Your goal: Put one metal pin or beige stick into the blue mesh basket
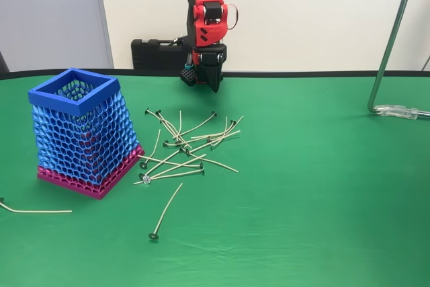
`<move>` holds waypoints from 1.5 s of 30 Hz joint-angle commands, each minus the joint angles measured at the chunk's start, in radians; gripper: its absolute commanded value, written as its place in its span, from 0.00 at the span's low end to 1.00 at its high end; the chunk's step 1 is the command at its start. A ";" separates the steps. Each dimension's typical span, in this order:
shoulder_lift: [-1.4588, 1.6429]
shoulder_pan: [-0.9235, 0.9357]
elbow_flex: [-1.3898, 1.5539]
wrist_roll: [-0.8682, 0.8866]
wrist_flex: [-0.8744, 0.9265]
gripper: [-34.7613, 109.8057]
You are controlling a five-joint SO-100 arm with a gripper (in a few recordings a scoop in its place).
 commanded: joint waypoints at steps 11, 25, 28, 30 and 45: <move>-0.141 0.034 -0.080 0.044 -0.008 0.28; -0.178 0.054 -0.086 0.083 -0.052 0.35; -0.192 0.052 -0.080 0.086 -0.077 0.35; -0.207 0.052 -0.075 0.087 -0.087 0.35; -0.256 0.037 -0.046 0.089 -0.144 0.35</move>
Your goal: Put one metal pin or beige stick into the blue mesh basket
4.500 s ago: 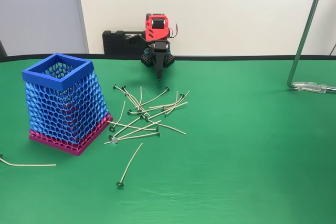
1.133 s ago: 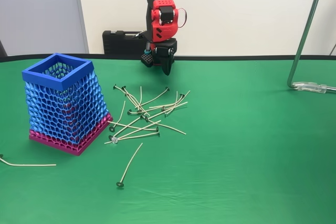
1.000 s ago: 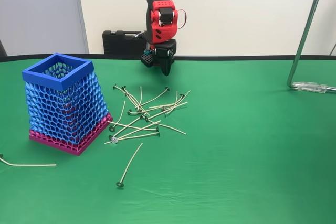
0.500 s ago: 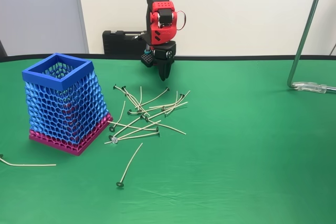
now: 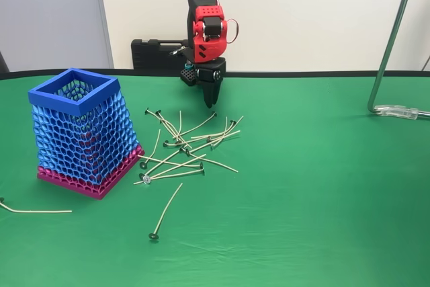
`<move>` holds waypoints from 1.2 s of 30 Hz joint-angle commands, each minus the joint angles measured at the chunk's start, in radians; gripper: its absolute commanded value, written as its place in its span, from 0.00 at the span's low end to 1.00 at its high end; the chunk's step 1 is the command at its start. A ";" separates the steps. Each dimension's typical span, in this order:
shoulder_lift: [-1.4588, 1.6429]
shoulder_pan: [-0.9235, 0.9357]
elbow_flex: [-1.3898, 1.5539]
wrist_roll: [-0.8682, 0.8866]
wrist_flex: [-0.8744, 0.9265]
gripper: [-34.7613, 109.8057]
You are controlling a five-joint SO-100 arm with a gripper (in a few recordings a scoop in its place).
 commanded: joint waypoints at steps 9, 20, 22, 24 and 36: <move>-0.009 -0.021 0.025 0.003 -0.034 0.34; -0.021 -0.028 0.074 0.006 -0.106 0.34; -0.023 -0.029 0.078 0.008 -0.110 0.34; -0.025 -0.029 0.087 0.005 -0.124 0.34; -0.020 -0.023 0.138 -0.006 -0.170 0.34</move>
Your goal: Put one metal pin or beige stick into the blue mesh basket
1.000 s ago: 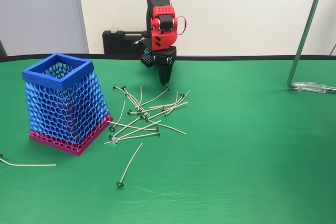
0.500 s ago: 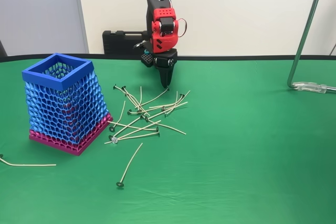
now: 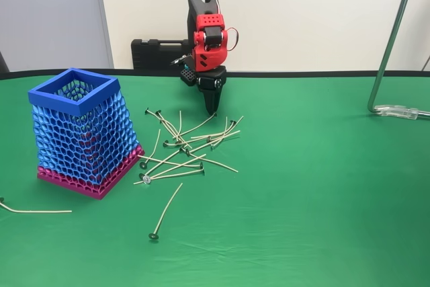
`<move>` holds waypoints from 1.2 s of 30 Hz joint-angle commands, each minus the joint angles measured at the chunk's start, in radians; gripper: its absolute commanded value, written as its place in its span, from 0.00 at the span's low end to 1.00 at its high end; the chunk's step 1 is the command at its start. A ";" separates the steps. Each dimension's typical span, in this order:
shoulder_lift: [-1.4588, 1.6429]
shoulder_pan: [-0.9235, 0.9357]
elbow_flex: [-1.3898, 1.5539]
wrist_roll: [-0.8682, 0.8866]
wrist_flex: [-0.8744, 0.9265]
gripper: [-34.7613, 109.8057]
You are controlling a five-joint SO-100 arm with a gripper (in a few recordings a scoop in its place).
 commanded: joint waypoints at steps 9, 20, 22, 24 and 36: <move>0.014 0.000 0.023 -0.017 -0.043 0.34; -0.003 0.005 0.011 -0.020 -0.044 0.33; -0.002 0.005 0.011 -0.018 -0.044 0.33; 0.000 0.005 0.011 -0.020 -0.046 0.32; 0.006 0.006 0.018 -0.021 -0.052 0.26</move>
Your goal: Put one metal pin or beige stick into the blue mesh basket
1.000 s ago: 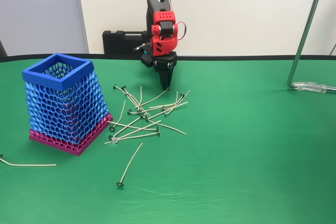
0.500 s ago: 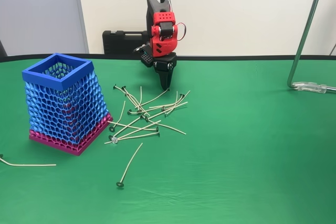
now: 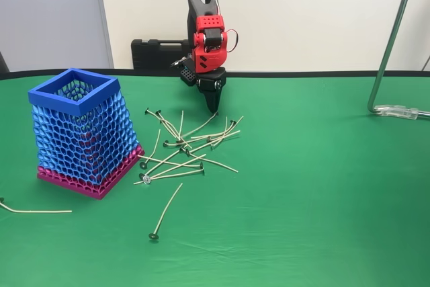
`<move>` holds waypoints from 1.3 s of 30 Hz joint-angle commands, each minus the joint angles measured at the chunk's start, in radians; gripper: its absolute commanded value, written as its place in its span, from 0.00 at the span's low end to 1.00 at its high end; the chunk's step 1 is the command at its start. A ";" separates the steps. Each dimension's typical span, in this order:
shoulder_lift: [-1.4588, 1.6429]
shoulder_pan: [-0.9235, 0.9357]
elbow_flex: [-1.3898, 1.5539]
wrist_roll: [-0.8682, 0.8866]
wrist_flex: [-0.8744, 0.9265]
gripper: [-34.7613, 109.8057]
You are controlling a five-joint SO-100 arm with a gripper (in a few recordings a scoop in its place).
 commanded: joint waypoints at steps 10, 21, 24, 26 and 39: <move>0.021 0.000 0.015 0.002 -0.031 0.25; 0.029 0.006 -0.026 -0.002 0.032 0.25; 0.034 0.009 -0.043 -0.003 0.048 0.25; 0.037 0.011 -0.052 -0.006 0.057 0.25; 0.067 0.012 -0.206 -0.043 0.221 0.25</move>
